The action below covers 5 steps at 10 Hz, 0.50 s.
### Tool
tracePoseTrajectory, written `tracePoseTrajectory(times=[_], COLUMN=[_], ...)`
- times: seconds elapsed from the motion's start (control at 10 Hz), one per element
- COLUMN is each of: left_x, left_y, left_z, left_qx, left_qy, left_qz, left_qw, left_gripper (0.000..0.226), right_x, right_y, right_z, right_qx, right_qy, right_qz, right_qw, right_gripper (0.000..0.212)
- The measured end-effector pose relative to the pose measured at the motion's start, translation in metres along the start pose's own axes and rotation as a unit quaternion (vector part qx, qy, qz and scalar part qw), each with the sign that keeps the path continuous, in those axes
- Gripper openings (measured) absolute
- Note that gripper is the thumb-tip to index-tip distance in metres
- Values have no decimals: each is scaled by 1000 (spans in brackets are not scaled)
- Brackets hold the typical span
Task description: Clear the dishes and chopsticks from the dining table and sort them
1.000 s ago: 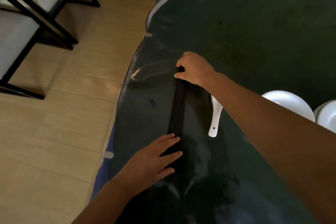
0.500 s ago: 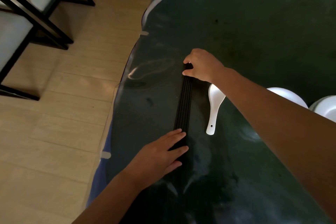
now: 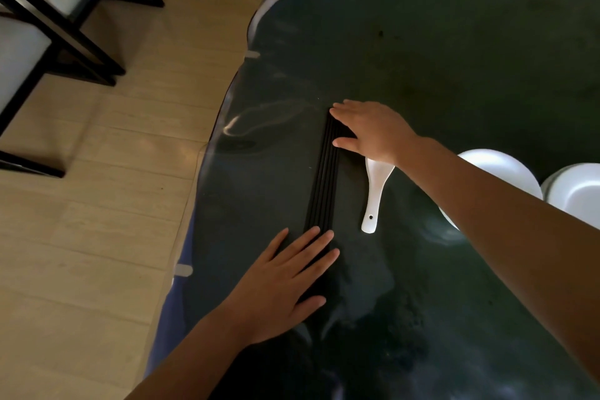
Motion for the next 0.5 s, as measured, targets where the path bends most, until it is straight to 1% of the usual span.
tracePoseTrajectory(times=[0.2, 0.3, 0.4, 0.5], left_x=[0, -3, 3, 9], left_y=[0, 3, -1, -4], left_z=[2, -8, -47, -86], left_qx=[8, -17, -92, -168], left_qy=[-34, -26, 14, 37], left_qz=[-4, 1, -36, -91], left_qw=[999, 1000, 995, 981], left_gripper=[66, 64, 53, 40], right_x=[-4, -15, -52, -88], right_y=[-2, -3, -6, -5], right_z=[-2, -12, -32, -42], right_qx=[4, 10, 9, 32], right_qy=[12, 28, 75, 81], right_qz=[13, 24, 40, 62], right_qw=[1000, 999, 996, 994], right_gripper=[61, 58, 42, 31])
Point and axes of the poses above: each hand's wrist, its own x-axis towards the middle knuckle, its own z-axis out of the palm, y = z × x, the point moved 6 cm from there along x, towards the middle knuckle, and after that the axes turned 13 degrees about -y, right-handed, at the moved point
